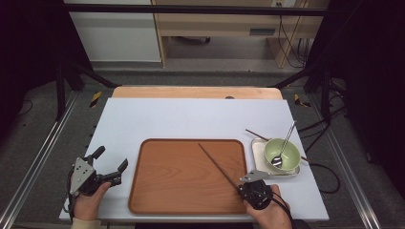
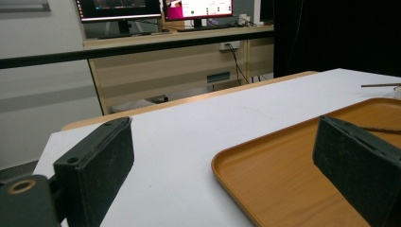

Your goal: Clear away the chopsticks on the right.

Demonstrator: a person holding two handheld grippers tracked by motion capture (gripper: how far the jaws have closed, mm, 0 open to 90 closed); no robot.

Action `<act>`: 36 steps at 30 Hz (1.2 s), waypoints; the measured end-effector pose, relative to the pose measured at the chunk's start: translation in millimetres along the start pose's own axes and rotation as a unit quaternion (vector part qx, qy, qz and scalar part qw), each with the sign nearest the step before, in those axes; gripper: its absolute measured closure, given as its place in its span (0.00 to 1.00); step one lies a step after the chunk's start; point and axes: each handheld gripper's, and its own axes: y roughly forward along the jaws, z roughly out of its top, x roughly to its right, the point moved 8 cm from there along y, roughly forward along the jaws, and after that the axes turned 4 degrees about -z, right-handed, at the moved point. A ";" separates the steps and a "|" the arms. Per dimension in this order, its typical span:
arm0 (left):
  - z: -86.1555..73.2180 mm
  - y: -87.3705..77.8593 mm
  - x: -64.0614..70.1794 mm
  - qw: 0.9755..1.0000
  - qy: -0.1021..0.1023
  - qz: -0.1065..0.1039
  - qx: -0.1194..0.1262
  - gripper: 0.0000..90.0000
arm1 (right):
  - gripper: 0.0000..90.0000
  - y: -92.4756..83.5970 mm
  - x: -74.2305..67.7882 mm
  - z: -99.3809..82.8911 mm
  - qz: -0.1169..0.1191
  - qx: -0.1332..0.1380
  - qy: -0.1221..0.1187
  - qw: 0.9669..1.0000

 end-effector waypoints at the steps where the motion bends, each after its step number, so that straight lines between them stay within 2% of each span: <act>1: -0.3 0.1 0.2 1.000 0.000 0.000 0.000 0.06 | 0.94 1.6 -0.7 -0.6 0.002 -0.003 -0.002 1.000; 5: 1.1 -1.4 -0.4 1.000 0.000 0.002 0.003 0.06 | 0.89 3.2 -3.4 -1.2 0.010 -0.007 0.000 1.000; 8: 0.0 -0.9 -0.9 1.000 0.000 0.002 0.001 0.06 | 0.87 -2.2 -1.6 1.8 0.007 0.003 -0.007 1.000; 11: 0.4 -1.1 -1.3 1.000 -0.001 0.003 0.002 0.06 | 0.87 -11.6 5.0 8.7 0.010 0.023 -0.007 1.000; 12: 0.3 -1.3 -1.1 1.000 -0.001 0.003 0.002 0.06 | 0.87 -16.2 7.2 11.5 0.010 0.026 0.003 1.000; 14: -0.2 -1.5 -1.5 1.000 -0.001 0.002 0.001 0.06 | 0.87 -25.2 17.7 18.8 0.001 0.041 -0.002 0.999; 23: -2.1 -1.7 -5.6 1.000 -0.002 0.005 -0.001 0.06 | 0.87 -63.1 80.3 49.3 -0.048 0.083 0.012 0.995; 27: -1.9 -1.9 -5.3 1.000 -0.001 0.005 0.000 0.06 | 0.87 -76.5 115.5 57.5 -0.076 0.097 0.020 0.992; 32: -2.6 -1.5 -5.6 1.000 -0.001 0.005 -0.001 0.06 | 0.85 -97.1 160.8 57.5 -0.115 0.108 0.032 0.987; 34: -3.0 -1.5 -5.8 1.000 -0.001 0.004 -0.002 0.06 | 0.84 -101.8 178.0 52.9 -0.129 0.104 0.036 0.986; 35: -3.0 -1.4 -5.8 1.000 -0.001 0.005 -0.002 0.06 | 0.82 -102.1 188.8 47.1 -0.133 0.095 0.037 0.986; 36: -2.9 -1.4 -5.7 1.000 0.000 0.005 -0.002 0.06 | 0.82 -101.8 193.3 43.4 -0.136 0.088 0.040 0.986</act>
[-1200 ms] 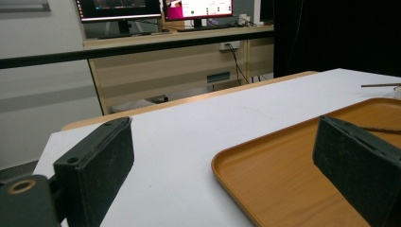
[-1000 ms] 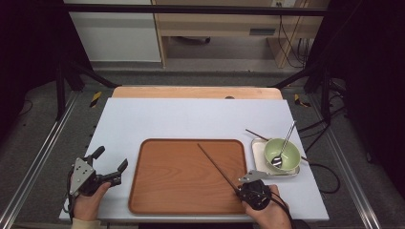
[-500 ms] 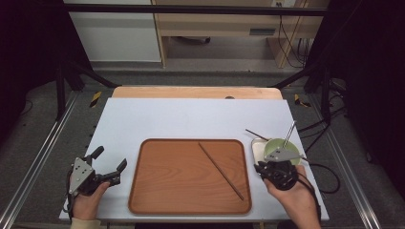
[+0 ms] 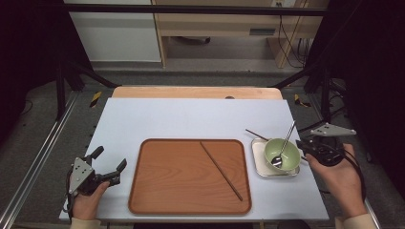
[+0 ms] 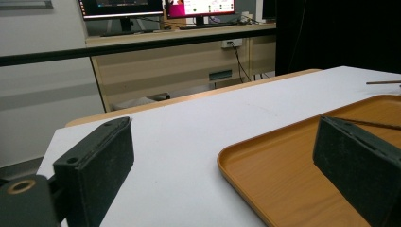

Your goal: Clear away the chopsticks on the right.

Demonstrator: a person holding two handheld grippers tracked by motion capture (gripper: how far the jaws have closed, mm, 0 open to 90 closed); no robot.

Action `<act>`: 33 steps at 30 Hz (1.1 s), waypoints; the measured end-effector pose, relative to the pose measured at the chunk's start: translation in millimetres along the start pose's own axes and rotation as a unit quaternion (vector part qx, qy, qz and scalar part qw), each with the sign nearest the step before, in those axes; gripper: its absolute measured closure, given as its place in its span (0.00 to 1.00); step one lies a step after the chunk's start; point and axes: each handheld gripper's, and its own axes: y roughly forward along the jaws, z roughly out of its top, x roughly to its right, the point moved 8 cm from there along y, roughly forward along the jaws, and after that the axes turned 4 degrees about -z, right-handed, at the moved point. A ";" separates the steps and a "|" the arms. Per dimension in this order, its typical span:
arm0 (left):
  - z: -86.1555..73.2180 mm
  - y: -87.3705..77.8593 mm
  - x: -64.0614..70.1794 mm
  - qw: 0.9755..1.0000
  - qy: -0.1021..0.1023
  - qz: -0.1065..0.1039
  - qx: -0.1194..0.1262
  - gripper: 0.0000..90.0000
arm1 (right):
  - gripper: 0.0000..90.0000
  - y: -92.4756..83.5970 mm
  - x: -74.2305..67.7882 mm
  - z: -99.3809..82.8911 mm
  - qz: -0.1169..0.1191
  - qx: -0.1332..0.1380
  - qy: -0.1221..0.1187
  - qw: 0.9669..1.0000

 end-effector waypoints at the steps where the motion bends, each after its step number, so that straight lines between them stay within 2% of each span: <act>1: 0.2 0.0 0.2 1.000 0.000 0.000 0.000 0.06 | 0.80 1.6 5.3 -3.2 -0.004 -0.001 -0.004 1.000; 8: -0.3 0.7 1.8 1.000 0.003 -0.002 -0.002 0.06 | 0.75 18.7 33.2 -44.1 -0.010 -0.026 0.003 1.000; 14: -0.8 0.8 1.7 1.000 0.003 -0.004 -0.003 0.06 | 0.71 32.9 44.3 -72.8 -0.014 -0.046 0.013 0.999; 18: -1.3 1.3 2.3 1.000 0.004 -0.006 -0.005 0.06 | 0.70 41.1 48.5 -86.5 -0.008 -0.054 0.009 0.998; 23: -1.5 1.4 2.5 1.000 0.004 -0.006 -0.005 0.06 | 0.68 48.1 47.7 -95.3 0.002 -0.066 0.008 0.998; 33: -1.5 1.5 2.7 1.000 0.005 -0.007 -0.005 0.07 | 0.66 56.4 47.9 -102.4 0.008 -0.080 -0.003 0.997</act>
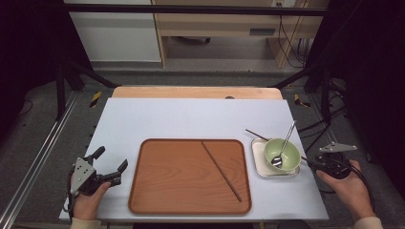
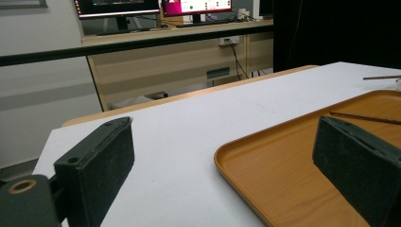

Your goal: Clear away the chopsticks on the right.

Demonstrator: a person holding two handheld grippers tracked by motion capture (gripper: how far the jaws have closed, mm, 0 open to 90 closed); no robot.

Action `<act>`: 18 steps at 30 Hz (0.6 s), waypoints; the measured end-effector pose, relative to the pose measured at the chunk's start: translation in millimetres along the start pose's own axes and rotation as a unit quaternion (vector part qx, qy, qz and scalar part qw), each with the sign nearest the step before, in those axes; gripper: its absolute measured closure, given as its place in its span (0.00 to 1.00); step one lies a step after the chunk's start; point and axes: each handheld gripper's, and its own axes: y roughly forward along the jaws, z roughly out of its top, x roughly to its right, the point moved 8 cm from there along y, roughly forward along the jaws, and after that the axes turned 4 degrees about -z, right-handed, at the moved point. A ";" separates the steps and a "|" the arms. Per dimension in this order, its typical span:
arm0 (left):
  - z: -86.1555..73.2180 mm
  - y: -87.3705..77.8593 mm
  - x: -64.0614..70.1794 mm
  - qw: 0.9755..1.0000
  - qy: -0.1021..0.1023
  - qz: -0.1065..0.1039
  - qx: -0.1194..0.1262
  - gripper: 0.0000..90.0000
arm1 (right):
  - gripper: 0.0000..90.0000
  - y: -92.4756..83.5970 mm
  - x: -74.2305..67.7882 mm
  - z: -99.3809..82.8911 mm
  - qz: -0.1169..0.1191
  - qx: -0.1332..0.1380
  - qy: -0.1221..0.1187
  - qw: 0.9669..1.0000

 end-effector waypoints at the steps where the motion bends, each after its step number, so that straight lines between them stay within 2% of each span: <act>1: 0.0 0.0 0.0 1.000 0.000 0.000 0.000 0.07 | 0.65 1.6 0.1 -0.3 0.000 -0.002 0.000 1.000; 9: -0.7 0.0 -0.5 1.000 0.000 0.000 -0.002 0.07 | 0.61 11.5 3.4 0.6 0.004 -0.014 -0.018 1.000; 18: -1.2 0.5 0.2 1.000 0.000 -0.003 -0.003 0.07 | 0.63 21.9 3.8 0.4 0.015 -0.028 -0.043 0.999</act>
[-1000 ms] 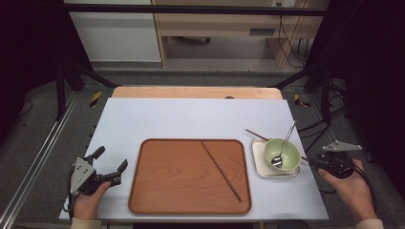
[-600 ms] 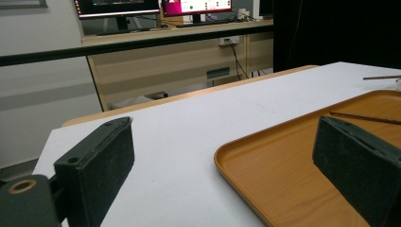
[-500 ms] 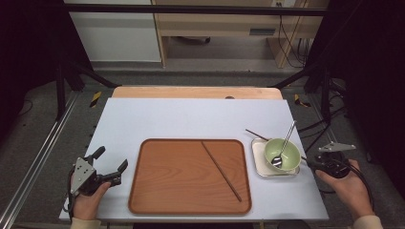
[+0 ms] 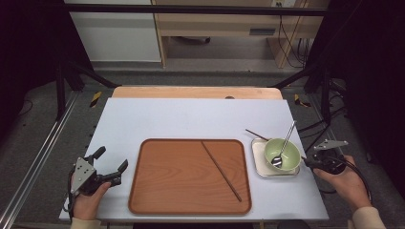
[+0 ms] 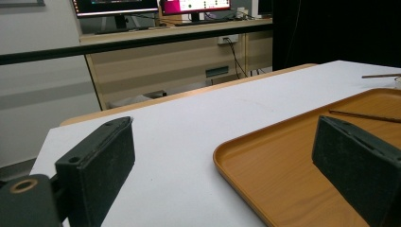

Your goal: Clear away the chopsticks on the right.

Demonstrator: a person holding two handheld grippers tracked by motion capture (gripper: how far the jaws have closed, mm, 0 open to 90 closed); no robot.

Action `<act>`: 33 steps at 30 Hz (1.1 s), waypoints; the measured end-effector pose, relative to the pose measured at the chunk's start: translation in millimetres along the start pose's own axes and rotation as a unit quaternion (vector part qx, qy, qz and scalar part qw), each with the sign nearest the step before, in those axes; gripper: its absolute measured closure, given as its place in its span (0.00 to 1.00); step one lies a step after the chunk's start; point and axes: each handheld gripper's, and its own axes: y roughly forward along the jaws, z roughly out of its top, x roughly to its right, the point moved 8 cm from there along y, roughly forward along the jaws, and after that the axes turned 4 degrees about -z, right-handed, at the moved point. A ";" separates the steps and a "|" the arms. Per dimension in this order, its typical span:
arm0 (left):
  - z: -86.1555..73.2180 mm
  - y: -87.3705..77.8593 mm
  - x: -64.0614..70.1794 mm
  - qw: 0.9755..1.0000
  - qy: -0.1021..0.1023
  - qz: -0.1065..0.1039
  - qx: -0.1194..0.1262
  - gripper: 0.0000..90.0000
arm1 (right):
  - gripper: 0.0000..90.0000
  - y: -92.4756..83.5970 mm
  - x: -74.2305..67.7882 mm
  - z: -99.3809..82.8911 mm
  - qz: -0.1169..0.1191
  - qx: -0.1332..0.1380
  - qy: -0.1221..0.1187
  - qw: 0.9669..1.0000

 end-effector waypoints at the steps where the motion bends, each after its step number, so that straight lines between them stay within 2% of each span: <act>1: -0.1 0.0 0.0 1.000 0.000 0.000 0.000 0.07 | 0.63 1.1 -0.4 -0.2 0.001 -0.002 -0.002 1.000; 16: -0.8 0.2 -0.6 1.000 -0.002 0.001 -0.002 0.07 | 0.70 11.0 -5.7 0.0 0.017 -0.011 -0.028 0.999; 20: -0.9 0.1 -0.8 1.000 -0.002 0.001 -0.002 0.07 | 0.72 11.6 -6.6 -0.2 0.021 -0.010 -0.030 0.999; 22: -1.0 0.1 -0.8 1.000 -0.002 0.001 -0.002 0.07 | 0.73 11.3 -7.5 0.2 0.021 -0.010 -0.023 0.999; 33: -1.8 0.3 -1.1 1.000 -0.001 0.000 -0.005 0.07 | 0.80 8.7 -8.5 0.1 0.028 -0.001 -0.036 0.999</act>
